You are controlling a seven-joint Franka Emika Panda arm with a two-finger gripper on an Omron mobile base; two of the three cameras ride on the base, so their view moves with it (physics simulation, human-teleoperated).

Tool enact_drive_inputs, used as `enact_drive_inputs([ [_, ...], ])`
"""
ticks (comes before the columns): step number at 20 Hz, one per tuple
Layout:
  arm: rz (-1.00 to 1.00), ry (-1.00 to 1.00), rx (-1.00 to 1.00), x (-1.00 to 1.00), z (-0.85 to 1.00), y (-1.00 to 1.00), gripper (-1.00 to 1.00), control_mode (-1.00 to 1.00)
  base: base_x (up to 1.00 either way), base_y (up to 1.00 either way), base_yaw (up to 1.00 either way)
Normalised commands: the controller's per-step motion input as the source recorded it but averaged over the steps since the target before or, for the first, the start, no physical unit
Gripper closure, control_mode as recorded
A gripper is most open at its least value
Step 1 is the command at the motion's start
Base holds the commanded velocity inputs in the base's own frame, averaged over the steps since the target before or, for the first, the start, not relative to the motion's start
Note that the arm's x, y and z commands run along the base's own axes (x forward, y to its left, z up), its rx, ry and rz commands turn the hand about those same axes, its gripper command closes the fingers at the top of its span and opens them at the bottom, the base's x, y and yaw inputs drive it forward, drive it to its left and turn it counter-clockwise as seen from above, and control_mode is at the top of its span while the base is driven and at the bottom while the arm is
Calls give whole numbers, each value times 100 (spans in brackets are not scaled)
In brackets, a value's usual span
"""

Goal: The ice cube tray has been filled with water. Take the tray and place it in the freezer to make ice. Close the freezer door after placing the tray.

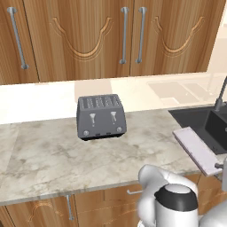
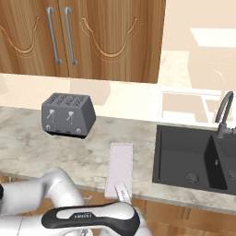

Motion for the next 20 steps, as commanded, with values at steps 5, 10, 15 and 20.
enact_drive_inputs([
  [5,0,-2,-5,-11,100,8,100,-100,0,0,0],
  [10,2,0,-5,-12,84,47,100,-100,0,0,0],
  [15,3,0,-7,-12,54,73,100,-100,0,0,0],
  [20,4,1,0,-4,36,76,100,-100,0,0,0],
])
